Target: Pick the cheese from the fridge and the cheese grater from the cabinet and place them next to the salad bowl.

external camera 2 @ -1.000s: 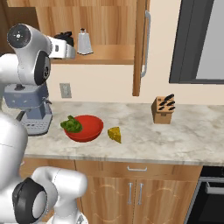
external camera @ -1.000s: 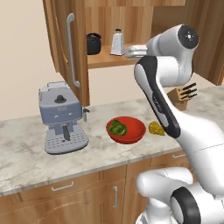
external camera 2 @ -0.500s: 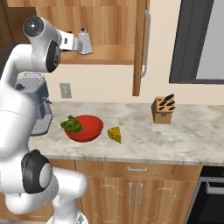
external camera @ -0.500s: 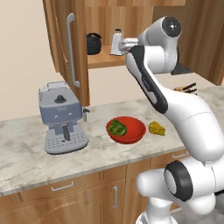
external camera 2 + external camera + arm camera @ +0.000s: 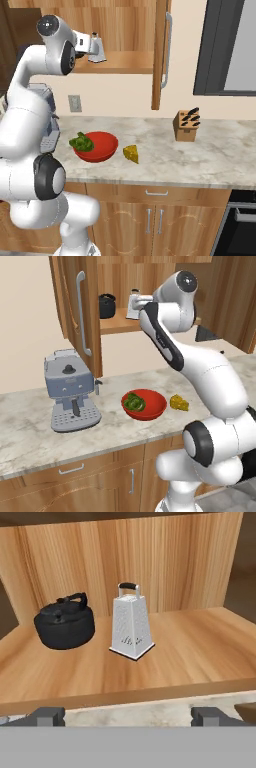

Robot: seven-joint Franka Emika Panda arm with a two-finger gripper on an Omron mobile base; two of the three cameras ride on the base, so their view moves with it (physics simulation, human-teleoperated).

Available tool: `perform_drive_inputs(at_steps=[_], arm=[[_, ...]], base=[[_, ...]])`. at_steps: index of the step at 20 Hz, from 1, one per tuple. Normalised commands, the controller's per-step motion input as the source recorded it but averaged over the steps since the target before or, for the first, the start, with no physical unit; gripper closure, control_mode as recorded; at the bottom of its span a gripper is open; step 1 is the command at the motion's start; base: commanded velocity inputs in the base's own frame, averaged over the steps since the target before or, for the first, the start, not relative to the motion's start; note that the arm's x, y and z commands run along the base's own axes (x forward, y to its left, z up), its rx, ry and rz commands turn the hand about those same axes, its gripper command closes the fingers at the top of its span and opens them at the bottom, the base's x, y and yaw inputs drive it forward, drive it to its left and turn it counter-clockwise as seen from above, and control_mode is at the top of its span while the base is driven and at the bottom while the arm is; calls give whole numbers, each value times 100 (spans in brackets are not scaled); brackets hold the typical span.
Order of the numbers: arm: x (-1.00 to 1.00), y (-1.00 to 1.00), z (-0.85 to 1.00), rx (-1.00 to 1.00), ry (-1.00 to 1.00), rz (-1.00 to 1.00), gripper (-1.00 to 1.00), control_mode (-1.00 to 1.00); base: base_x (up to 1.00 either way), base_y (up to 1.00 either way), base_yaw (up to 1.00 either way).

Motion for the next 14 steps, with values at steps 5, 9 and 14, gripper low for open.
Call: perform_drive_inputs(at_steps=[5,9,14], arm=[[51,0,-8,0,0,-2,-100,-100],[42,2,-1,0,0,0,-100,-100],[45,1,-11,0,0,0,-100,-100]], base=[[0,0,0],[0,0,0],[0,0,0]])
